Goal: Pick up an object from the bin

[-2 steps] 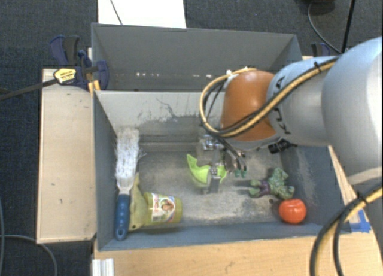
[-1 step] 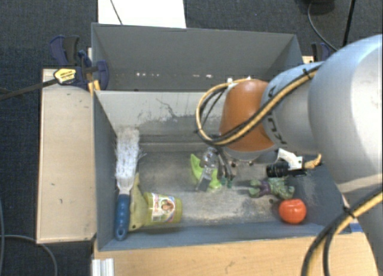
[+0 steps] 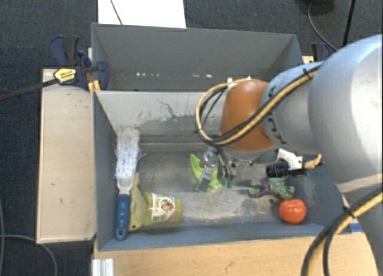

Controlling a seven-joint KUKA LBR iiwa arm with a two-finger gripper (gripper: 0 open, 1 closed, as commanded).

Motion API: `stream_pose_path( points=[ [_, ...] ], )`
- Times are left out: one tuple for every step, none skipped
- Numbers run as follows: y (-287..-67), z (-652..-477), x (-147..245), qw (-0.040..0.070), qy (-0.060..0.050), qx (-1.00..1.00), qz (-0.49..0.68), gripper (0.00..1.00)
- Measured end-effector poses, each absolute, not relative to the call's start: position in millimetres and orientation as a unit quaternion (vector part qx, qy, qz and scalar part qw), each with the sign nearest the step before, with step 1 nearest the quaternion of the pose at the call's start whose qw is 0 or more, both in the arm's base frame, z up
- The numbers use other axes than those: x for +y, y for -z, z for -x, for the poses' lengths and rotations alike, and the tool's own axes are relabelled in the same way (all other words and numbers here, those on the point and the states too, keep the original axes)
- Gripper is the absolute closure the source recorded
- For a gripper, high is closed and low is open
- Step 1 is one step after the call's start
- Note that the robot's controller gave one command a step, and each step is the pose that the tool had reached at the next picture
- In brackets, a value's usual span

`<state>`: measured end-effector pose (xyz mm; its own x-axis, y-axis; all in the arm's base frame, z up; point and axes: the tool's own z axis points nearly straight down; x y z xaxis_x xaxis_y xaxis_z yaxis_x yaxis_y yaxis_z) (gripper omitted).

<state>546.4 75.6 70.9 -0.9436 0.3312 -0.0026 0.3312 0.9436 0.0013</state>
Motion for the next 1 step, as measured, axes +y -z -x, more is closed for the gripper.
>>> stream_pose_path(
  points=[
    [-74.7, -545.1, 75.5, -0.001, 0.000, 0.986, -0.168, 1.00]
  ],
)
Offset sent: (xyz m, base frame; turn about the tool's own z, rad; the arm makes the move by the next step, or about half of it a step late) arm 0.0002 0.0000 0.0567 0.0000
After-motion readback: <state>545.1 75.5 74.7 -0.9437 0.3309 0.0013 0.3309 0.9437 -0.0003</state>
